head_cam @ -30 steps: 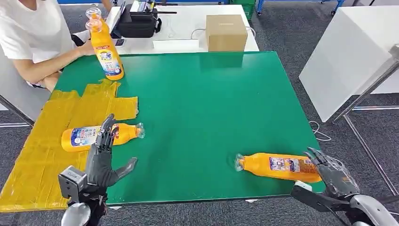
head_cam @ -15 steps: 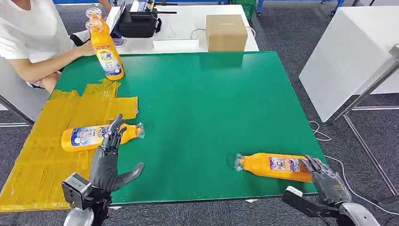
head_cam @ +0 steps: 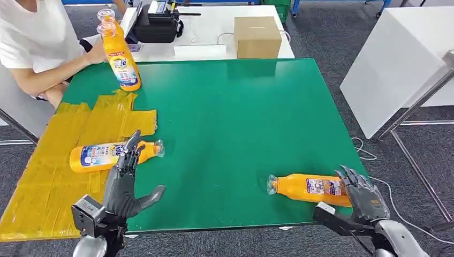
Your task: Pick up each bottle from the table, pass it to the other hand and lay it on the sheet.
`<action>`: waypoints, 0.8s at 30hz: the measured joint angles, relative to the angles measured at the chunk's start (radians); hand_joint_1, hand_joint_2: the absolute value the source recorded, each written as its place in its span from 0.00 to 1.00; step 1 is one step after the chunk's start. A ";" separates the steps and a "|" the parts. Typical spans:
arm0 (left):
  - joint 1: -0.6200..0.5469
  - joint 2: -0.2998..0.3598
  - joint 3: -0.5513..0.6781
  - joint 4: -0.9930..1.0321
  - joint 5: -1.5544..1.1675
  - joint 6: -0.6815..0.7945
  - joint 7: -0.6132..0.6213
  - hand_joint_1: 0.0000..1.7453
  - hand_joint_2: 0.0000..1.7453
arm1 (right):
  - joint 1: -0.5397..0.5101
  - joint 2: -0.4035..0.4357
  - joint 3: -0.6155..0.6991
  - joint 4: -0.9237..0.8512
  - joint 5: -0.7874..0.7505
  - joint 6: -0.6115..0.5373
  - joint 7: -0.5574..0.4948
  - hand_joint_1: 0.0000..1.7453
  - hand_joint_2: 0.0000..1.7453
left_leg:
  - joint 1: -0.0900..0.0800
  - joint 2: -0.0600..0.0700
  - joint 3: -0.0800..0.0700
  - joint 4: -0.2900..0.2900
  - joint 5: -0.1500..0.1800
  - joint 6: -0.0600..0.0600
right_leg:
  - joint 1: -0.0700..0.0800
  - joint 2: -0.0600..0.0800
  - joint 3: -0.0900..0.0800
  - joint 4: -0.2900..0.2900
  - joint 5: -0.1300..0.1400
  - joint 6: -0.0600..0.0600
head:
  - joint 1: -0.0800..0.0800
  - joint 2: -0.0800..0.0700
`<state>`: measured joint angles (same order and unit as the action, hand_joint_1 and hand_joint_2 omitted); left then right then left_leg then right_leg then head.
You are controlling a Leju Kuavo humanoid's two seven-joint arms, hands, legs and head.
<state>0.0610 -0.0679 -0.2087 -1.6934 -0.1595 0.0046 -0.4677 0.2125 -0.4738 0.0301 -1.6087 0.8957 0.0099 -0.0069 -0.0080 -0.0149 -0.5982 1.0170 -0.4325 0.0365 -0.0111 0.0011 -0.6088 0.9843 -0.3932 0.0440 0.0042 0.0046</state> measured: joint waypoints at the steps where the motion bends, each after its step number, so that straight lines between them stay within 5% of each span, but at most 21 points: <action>1: 0.000 0.000 0.000 0.000 0.001 -0.003 0.001 0.00 1.00 | -0.011 0.000 0.003 0.004 0.005 0.000 0.000 0.00 1.00 | 0.000 0.000 0.000 0.000 0.000 0.000 | 0.000 0.000 0.000 0.000 0.000 0.000 | 0.000 0.000; 24: -0.033 0.000 -0.012 0.031 0.031 -0.024 0.010 0.00 1.00 | -0.154 -0.022 0.048 0.179 0.015 0.076 0.018 0.00 1.00 | 0.000 0.000 0.000 0.000 0.000 0.000 | 0.000 0.000 0.000 0.000 0.000 0.000 | 0.000 0.000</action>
<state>0.0279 -0.0683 -0.2209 -1.6625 -0.1282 -0.0191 -0.4578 0.0589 -0.4959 0.0782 -1.4295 0.9106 0.0861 0.0110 -0.0080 -0.0153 -0.5985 1.0170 -0.4323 0.0369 -0.0111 0.0011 -0.6087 0.9843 -0.3931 0.0440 0.0042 0.0046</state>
